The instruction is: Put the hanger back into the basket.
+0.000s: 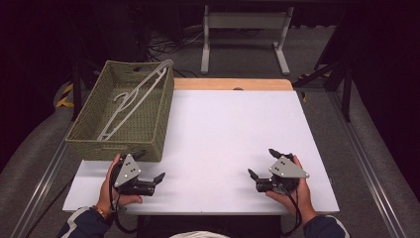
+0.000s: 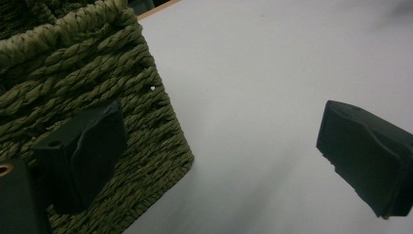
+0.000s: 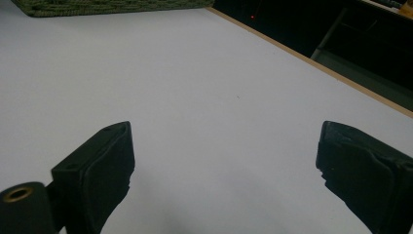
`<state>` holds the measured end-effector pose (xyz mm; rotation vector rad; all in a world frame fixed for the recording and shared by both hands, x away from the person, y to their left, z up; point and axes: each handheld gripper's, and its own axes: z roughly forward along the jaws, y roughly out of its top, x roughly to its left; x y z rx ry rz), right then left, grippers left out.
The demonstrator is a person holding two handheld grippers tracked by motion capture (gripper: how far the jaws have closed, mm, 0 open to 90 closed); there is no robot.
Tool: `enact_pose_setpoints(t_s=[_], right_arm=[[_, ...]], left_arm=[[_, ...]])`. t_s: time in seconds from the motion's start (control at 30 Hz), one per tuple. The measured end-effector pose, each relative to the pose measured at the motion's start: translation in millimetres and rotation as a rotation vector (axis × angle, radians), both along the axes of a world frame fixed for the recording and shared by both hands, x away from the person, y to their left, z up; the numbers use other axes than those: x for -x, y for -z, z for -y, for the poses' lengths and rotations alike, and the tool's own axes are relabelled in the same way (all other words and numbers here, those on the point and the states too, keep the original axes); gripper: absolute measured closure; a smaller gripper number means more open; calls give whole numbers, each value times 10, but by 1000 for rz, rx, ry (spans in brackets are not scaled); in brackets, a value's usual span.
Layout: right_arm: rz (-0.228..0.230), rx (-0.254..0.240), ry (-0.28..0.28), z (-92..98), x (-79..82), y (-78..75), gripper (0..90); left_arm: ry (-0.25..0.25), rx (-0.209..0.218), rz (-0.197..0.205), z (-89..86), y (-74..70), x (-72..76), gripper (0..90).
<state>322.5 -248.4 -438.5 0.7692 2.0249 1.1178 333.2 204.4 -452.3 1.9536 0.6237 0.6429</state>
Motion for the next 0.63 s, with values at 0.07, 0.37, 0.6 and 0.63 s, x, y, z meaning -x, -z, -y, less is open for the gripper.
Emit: enact_pose_setpoints(t_s=[0.07,0.37,0.6,0.63], right_arm=[[1,-1,2,3,0,-3,78],[-1,-1,0,3,-2,2,79],[1,-3,5,29,-5,-4,79],[1,-3,5,29,-5,-4,79]], left_arm=[[0,-2,1,1,0,1,49],[5,-1,-2,8,-2,-6,49],[4,6,-10,27,7,-26,49],[4,2,-13,28,10,-26,49]])
